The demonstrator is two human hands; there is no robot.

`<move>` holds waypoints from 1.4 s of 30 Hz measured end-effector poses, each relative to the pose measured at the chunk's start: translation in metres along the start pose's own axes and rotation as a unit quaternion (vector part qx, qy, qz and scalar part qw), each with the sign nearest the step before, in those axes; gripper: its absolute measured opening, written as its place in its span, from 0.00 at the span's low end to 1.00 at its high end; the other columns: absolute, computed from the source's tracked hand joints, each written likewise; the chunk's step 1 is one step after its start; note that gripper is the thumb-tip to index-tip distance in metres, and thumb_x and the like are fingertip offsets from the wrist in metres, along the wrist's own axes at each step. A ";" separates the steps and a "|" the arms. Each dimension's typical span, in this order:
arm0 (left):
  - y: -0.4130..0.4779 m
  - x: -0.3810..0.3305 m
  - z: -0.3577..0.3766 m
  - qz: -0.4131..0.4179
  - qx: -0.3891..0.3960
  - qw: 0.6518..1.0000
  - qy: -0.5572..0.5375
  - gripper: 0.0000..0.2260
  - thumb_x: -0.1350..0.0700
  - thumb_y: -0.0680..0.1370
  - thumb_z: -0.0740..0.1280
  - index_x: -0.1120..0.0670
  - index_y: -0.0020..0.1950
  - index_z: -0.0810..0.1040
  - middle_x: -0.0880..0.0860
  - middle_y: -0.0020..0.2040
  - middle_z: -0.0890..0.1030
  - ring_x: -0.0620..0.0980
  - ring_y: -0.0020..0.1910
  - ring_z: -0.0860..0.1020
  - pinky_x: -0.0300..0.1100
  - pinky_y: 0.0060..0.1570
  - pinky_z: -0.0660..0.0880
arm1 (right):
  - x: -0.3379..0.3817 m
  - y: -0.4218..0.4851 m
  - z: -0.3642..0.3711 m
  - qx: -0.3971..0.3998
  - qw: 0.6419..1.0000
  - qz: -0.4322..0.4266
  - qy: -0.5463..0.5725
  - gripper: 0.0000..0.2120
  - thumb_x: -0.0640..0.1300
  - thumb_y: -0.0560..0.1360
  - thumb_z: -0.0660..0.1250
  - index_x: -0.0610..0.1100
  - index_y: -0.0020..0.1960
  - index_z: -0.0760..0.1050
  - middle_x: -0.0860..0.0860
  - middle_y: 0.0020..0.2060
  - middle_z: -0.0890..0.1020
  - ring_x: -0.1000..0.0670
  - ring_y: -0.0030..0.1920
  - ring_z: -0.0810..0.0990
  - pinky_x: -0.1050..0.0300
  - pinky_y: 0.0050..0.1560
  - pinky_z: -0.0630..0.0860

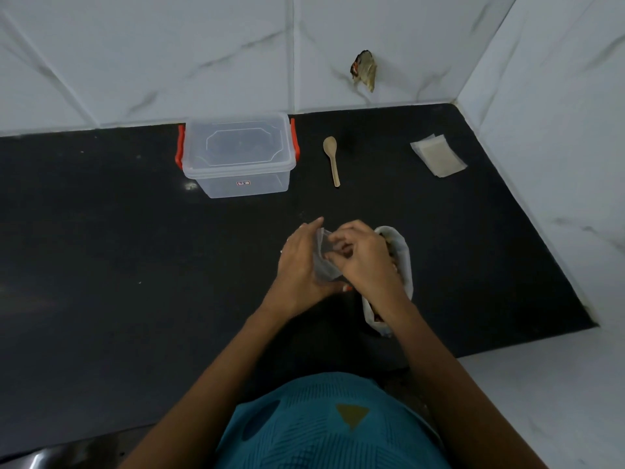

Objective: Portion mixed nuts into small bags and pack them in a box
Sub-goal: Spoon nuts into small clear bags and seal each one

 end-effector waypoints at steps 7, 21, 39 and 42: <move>0.002 0.015 0.014 0.013 -0.087 0.994 -0.064 0.34 0.57 0.67 0.75 0.56 0.69 0.62 0.46 0.63 0.67 0.44 0.65 0.66 0.61 0.67 0.63 | 0.007 0.004 0.005 0.023 0.999 0.020 -0.015 0.18 0.39 0.68 0.73 0.37 0.57 0.75 0.48 0.53 0.73 0.54 0.46 0.75 0.61 0.51 0.76; 0.011 0.027 0.004 -0.011 -0.110 0.974 -0.198 0.20 0.58 0.68 0.74 0.41 0.52 0.70 0.47 0.51 0.77 0.43 0.51 0.77 0.38 0.51 0.74 | 0.002 0.008 0.008 -0.025 0.996 0.072 0.040 0.09 0.33 0.72 0.65 0.46 0.43 0.73 0.50 0.45 0.78 0.56 0.45 0.77 0.67 0.45 0.74; 0.041 0.050 -0.008 -0.057 -0.117 0.963 -0.237 0.19 0.61 0.68 0.75 0.55 0.55 0.72 0.46 0.51 0.76 0.38 0.52 0.75 0.28 0.51 0.71 | -0.061 0.135 0.005 -0.002 0.974 0.202 0.098 0.04 0.38 0.74 0.66 0.41 0.48 0.78 0.50 0.41 0.80 0.55 0.40 0.78 0.65 0.42 0.75; 0.050 0.050 -0.011 -0.051 -0.132 0.960 -0.241 0.19 0.59 0.67 0.75 0.56 0.54 0.73 0.46 0.51 0.76 0.38 0.51 0.75 0.28 0.51 0.71 | -0.072 0.170 0.007 -0.050 0.975 0.204 0.068 0.05 0.38 0.74 0.66 0.40 0.49 0.79 0.46 0.45 0.81 0.54 0.41 0.77 0.62 0.42 0.72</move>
Point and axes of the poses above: each hand's wrist, its own y-axis towards the middle knuckle, its own z-axis out of the palm, x = y × z, the point moved 4 cm from there along y, towards the middle knuckle
